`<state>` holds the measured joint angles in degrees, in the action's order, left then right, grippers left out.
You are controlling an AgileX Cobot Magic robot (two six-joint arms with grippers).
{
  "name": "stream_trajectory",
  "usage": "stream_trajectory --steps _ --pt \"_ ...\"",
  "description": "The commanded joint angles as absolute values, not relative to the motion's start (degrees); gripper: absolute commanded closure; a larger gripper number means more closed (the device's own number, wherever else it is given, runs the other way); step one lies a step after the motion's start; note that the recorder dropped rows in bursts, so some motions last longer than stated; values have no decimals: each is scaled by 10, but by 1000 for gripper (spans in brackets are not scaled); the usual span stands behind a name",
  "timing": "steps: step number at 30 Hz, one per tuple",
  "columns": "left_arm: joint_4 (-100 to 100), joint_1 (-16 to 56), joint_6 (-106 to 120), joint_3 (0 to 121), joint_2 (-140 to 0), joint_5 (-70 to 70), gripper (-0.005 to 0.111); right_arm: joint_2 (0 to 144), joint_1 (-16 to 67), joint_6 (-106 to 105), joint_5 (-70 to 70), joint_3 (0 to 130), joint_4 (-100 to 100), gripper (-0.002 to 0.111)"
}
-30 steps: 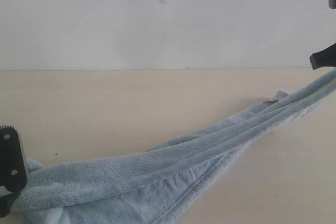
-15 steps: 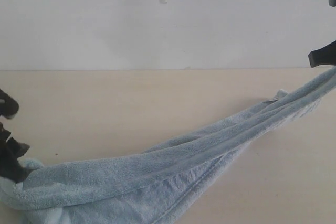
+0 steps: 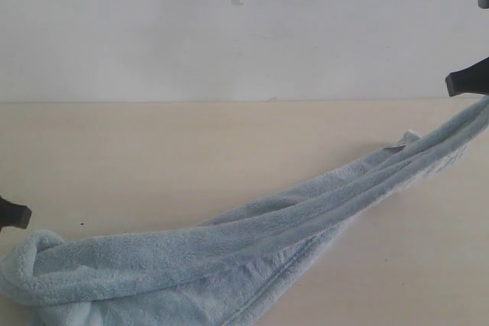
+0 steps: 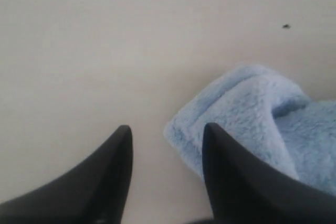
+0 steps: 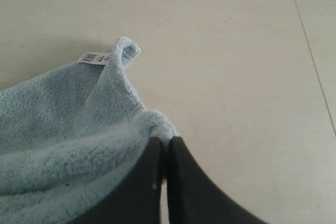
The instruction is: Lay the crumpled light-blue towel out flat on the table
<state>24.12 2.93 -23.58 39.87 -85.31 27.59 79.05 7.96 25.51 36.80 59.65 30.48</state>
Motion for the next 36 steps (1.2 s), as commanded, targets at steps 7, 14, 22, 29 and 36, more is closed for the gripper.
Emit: stream_trajectory --steps 7,14,22,29,36 --pt "162 -16 -170 400 -893 245 66 787 79 255 360 594 299 108" --pt "139 -15 -168 406 -946 234 66 787 79 255 360 594 297 108" --pt "139 -15 -153 415 -953 222 66 787 79 255 358 594 296 108" --pt "91 -15 -102 426 -983 225 66 787 79 250 358 594 290 108" --pt "81 -15 -77 427 -984 227 72 787 79 250 358 594 290 108"
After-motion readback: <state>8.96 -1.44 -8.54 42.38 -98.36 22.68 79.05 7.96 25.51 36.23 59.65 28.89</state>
